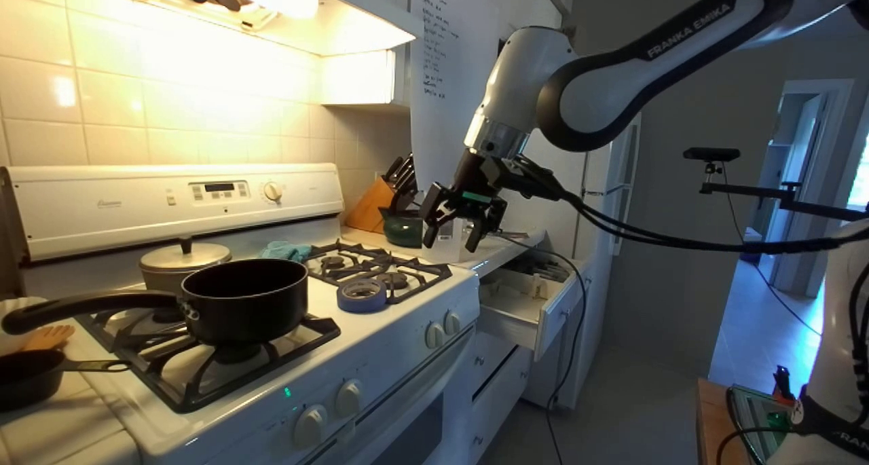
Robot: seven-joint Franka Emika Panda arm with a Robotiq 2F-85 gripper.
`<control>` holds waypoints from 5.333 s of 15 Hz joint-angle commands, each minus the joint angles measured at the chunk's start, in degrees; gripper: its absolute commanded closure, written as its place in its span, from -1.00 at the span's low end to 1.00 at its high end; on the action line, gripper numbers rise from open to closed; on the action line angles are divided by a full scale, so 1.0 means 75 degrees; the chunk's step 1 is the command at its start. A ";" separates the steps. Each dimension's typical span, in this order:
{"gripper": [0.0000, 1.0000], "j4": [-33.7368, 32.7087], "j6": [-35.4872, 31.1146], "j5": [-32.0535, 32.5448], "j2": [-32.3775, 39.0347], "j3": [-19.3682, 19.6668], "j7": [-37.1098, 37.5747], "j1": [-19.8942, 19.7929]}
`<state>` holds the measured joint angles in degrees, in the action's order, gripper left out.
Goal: Put the blue tape into the drawer
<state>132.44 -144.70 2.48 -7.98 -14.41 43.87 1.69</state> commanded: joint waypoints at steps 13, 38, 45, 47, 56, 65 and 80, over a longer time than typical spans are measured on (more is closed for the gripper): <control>-1.00 -0.1158 -0.0571 0.1907 0.1218 0.0890 0.3416 0.0215; -1.00 -0.5348 0.2407 0.2291 0.4915 0.1671 0.8696 0.1179; -1.00 -0.5691 0.1855 0.1755 0.5393 0.1812 0.7677 0.1250; -1.00 -0.5744 0.1794 0.1674 0.5503 0.1851 0.7509 0.1253; -0.97 -0.6174 0.1775 0.1407 0.6108 0.1979 0.6948 0.1302; 0.44 -0.6423 0.1650 0.1432 0.6303 0.2042 0.6694 0.1466; 0.90 -0.4388 0.1940 0.1724 0.3547 0.2255 0.6611 0.1665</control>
<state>90.72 -133.77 15.35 29.00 1.82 95.46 13.97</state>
